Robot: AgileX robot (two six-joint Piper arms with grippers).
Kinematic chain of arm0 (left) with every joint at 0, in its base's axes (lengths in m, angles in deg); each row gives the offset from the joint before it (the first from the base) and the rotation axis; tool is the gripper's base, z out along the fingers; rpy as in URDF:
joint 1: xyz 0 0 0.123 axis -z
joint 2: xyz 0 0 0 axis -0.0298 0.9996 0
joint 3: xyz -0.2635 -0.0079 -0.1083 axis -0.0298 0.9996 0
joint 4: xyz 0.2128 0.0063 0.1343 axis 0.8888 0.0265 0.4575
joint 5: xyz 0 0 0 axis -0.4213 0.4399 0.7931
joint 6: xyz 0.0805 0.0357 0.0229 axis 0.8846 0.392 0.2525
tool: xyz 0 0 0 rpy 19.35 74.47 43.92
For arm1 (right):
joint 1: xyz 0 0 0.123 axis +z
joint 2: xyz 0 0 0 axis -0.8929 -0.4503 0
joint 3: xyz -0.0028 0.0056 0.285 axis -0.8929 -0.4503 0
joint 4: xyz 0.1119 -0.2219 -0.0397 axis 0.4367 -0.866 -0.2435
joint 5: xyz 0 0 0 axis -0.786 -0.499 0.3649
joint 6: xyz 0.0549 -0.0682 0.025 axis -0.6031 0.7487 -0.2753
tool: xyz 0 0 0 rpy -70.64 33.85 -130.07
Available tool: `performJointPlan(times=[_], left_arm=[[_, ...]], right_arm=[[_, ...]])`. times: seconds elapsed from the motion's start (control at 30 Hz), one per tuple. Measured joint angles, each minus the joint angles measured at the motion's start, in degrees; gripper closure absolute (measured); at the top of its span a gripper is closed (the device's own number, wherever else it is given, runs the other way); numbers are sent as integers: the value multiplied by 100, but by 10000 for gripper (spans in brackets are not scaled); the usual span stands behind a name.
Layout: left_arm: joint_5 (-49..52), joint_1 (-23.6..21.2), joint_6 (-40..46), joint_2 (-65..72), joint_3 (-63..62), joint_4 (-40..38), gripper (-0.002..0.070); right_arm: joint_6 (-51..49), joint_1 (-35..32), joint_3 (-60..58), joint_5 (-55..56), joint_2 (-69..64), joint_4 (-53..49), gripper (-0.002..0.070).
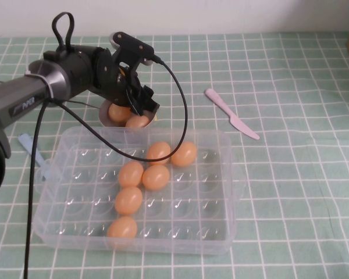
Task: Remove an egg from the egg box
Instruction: Place the egg in the bowl
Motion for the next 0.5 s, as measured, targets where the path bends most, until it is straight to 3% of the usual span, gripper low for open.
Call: performJointPlan(times=[0.5], left_arm=[[145, 0, -14, 0, 0, 12, 247]], right_arm=[[0, 0, 0, 0, 12, 0, 694]])
